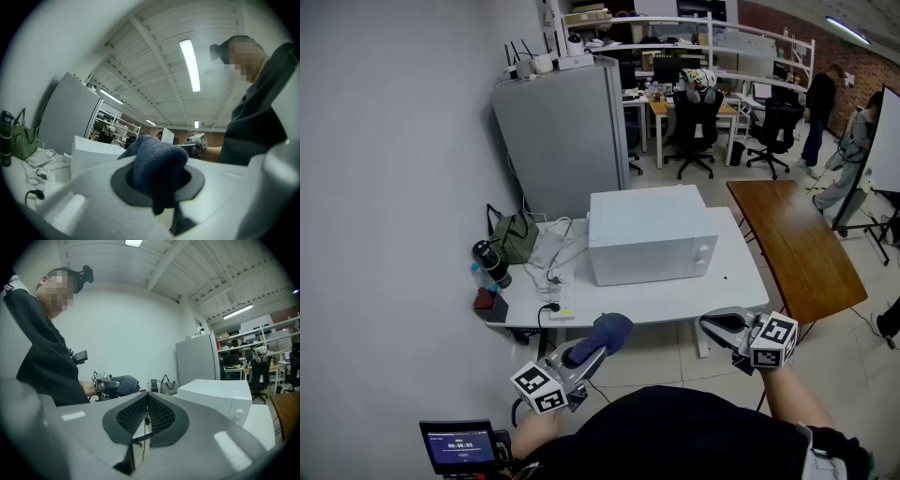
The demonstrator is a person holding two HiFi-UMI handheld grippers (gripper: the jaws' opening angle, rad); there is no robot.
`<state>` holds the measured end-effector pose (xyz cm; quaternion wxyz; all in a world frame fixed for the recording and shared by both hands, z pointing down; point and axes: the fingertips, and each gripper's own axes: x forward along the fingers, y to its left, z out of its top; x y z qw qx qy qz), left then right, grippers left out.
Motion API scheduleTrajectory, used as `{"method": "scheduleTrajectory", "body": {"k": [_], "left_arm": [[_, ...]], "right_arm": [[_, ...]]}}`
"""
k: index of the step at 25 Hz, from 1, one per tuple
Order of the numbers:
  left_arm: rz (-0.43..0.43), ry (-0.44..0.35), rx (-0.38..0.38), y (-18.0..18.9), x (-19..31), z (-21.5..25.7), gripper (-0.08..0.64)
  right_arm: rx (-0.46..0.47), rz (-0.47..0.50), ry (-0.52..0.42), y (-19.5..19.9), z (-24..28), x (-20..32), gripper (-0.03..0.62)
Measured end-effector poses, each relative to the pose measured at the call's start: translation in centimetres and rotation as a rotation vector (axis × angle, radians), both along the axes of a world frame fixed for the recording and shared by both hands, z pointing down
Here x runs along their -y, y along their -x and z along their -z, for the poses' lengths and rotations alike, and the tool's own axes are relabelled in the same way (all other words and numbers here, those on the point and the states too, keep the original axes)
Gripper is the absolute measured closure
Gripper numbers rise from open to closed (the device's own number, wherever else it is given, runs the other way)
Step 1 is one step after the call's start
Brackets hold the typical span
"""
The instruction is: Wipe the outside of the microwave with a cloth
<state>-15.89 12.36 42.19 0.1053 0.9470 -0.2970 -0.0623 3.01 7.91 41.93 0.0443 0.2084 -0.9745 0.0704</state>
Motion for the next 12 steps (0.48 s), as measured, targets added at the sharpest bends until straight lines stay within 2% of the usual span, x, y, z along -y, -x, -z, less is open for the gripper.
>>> {"method": "scheduleTrajectory", "body": {"k": [3, 7, 12], "left_arm": [[-0.029, 0.0, 0.019, 0.7, 0.9, -0.3, 0.502], [-0.074, -0.001, 0.026, 0.7, 4.5, -1.3, 0.502], [-0.094, -0.006, 0.086, -3.8, 11.5, -1.3, 0.502]], "right_arm": [[0.0, -0.009, 0.003, 1.0, -0.2, 0.8, 0.586], [-0.004, -0.027, 0.023, 1.1, -0.8, 3.6, 0.586], [0.029, -0.044, 0.006, -3.2, -2.3, 9.5, 0.586]]}}
